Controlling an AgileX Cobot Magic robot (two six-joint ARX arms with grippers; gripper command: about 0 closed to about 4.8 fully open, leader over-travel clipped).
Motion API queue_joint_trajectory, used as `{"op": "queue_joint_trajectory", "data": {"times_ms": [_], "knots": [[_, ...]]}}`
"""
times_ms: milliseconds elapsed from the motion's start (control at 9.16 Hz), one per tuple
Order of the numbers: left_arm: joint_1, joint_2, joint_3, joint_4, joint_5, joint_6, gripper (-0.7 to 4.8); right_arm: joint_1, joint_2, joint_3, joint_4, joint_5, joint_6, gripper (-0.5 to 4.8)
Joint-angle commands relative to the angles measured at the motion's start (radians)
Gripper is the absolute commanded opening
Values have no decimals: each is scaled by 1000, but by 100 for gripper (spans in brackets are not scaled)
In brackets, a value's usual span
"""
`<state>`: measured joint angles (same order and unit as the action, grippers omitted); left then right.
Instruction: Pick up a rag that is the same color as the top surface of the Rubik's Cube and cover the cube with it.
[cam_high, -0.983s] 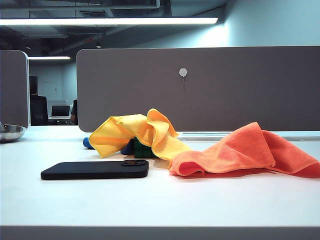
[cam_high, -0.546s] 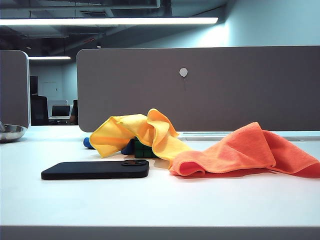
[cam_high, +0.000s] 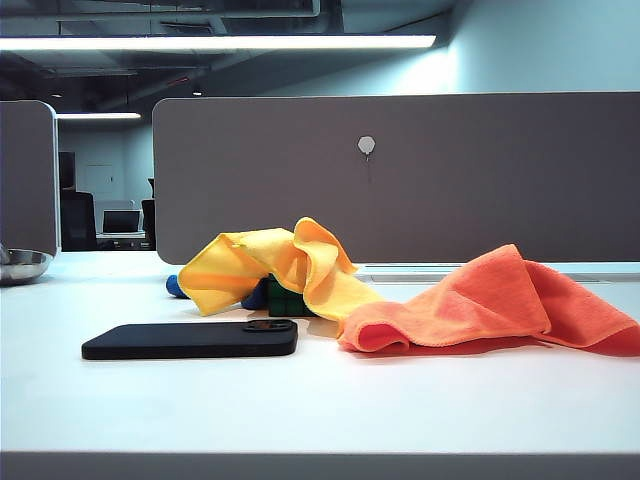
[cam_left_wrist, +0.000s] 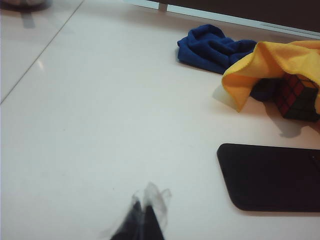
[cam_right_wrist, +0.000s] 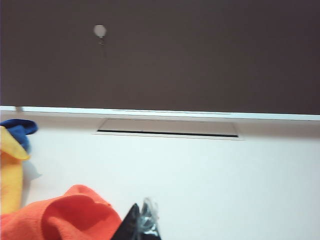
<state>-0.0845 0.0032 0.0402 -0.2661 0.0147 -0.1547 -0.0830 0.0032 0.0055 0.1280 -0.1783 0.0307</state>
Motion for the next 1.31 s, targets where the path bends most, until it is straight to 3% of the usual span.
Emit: {"op": "queue_joint_trajectory", "data": {"times_ms": [109,328,437,655,874,1310], "knots": [[0,1,-3,7,-3,-2,-6,46,-1,-4,10,-7,2,-1],[0,1,-3,7,-3,12,-6,60,-1,-4,8,2,-6,-1],[0,1,-4,14,9,98,-6,57,-1,-4,0,3,-6,-1],[0,1,-6,66,11,103,-6,57,-1,-4,4,6,-6,-1],[0,1,-8,149,-13,106,-6,57,-1,-4,5,90,-6,-1],[0,1,-8,200,-18,226,-6,57,-1,-4,5,98,-6,-1]]}}
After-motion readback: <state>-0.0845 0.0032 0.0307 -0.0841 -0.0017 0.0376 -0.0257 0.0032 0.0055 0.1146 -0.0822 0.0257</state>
